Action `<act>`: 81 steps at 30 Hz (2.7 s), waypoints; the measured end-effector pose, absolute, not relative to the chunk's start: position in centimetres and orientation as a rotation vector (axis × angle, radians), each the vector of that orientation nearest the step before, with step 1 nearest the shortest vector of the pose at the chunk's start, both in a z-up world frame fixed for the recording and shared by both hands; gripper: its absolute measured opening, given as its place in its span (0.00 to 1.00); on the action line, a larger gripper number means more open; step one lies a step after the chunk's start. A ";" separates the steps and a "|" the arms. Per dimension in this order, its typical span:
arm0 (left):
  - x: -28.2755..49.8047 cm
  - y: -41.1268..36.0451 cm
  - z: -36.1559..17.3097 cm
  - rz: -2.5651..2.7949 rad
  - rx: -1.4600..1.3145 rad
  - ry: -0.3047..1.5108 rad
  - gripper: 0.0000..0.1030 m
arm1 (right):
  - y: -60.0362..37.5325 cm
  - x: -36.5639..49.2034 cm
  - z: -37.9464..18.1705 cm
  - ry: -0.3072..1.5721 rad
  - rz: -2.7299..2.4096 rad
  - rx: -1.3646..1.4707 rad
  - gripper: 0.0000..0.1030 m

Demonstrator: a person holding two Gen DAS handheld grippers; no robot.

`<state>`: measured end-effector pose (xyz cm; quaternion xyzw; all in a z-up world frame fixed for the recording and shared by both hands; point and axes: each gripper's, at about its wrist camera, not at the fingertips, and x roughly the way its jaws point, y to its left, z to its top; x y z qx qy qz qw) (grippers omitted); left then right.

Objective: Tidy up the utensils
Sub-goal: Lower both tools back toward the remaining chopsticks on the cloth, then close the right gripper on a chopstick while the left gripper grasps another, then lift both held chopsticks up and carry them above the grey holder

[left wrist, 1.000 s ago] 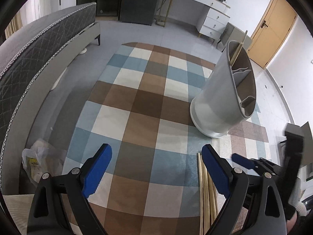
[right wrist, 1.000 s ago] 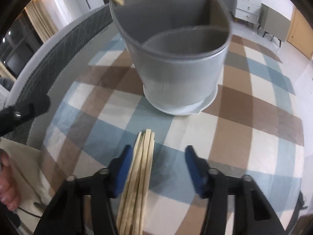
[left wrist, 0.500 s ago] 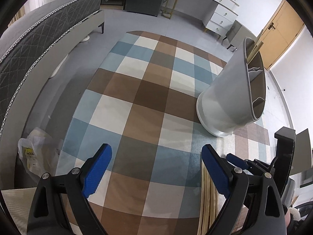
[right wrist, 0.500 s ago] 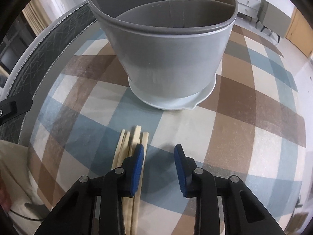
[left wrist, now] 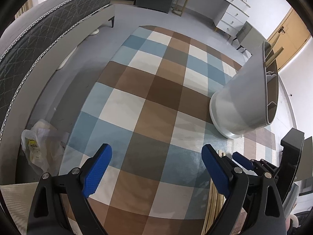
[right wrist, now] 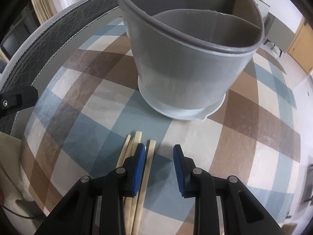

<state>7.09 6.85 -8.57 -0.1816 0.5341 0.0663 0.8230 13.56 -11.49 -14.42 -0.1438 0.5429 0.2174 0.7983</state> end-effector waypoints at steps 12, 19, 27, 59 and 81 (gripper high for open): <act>7.6 5.2 -10.2 0.102 -0.316 1.201 0.87 | -12.9 13.4 -14.0 1.142 0.451 -0.212 0.04; 7.8 1.4 -11.3 0.017 -0.191 1.243 0.87 | -19.4 13.9 -11.9 1.114 0.407 0.102 0.04; 7.4 -0.9 -13.0 -0.032 -0.126 1.295 0.88 | -24.9 13.9 -10.0 1.034 0.403 0.446 0.00; 12.4 -3.3 -13.3 0.076 -0.012 1.393 0.10 | -25.7 12.9 -7.6 0.997 0.397 0.423 0.23; 9.3 2.6 -7.2 -0.077 -0.282 0.984 0.00 | -20.3 13.9 -12.8 1.188 0.361 0.086 0.29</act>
